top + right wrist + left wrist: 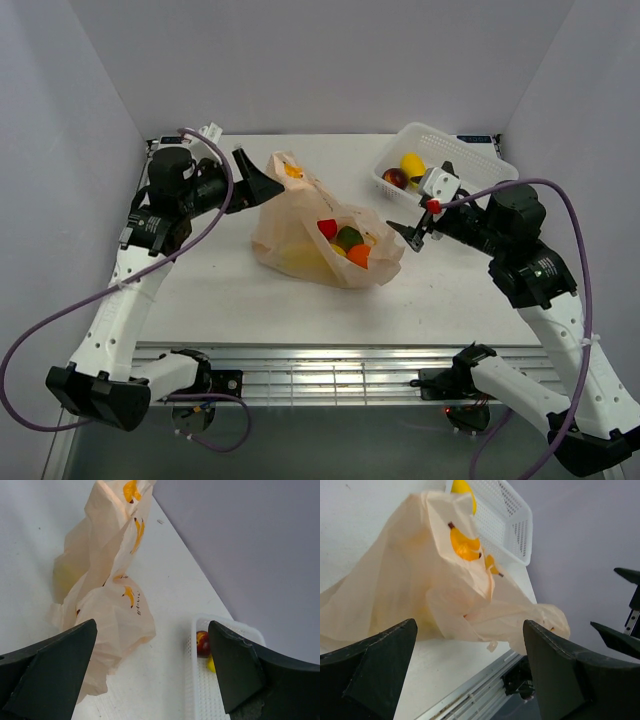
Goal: Place the fruits into the plastic bag
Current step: Adjust the plastic bag at the center of the board.
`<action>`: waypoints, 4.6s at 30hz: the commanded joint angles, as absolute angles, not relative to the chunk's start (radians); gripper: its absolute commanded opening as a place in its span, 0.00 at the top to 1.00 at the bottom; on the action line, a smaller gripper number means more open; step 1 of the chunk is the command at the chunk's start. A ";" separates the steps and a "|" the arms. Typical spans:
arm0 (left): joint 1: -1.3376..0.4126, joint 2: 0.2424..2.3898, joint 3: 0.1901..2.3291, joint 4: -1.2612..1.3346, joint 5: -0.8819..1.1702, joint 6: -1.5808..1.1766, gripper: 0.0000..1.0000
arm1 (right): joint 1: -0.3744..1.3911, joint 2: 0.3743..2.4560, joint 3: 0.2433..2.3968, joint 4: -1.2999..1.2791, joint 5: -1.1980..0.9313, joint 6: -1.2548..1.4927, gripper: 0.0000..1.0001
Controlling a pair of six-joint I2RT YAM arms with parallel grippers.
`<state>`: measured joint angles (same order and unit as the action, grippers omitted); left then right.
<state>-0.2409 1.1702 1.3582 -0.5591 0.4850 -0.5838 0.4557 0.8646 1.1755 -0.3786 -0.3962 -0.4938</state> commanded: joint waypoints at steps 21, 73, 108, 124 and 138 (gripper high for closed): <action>-0.571 1.313 1.453 -0.695 -0.103 -0.545 0.06 | 0.449 0.876 1.272 -0.805 -0.623 -0.732 0.10; -0.571 1.327 1.984 -0.747 0.205 -0.457 1.00 | 0.494 1.213 1.943 -0.773 -0.056 0.095 0.92; -0.233 1.554 1.773 -0.546 0.647 -0.489 1.00 | 0.479 1.221 1.611 -0.563 -0.076 0.054 0.74; -0.235 1.525 1.752 -0.551 0.627 -0.532 1.00 | 0.476 0.888 1.301 -0.483 -0.395 -0.129 0.10; -0.235 1.502 1.726 -0.549 0.624 -0.545 1.00 | 0.476 0.736 1.029 -0.310 -0.813 -0.437 0.10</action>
<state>-0.2382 1.5696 1.7393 -0.5674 0.6273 -0.5423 0.4778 0.7982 1.0351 -0.4484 -0.7155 -0.3721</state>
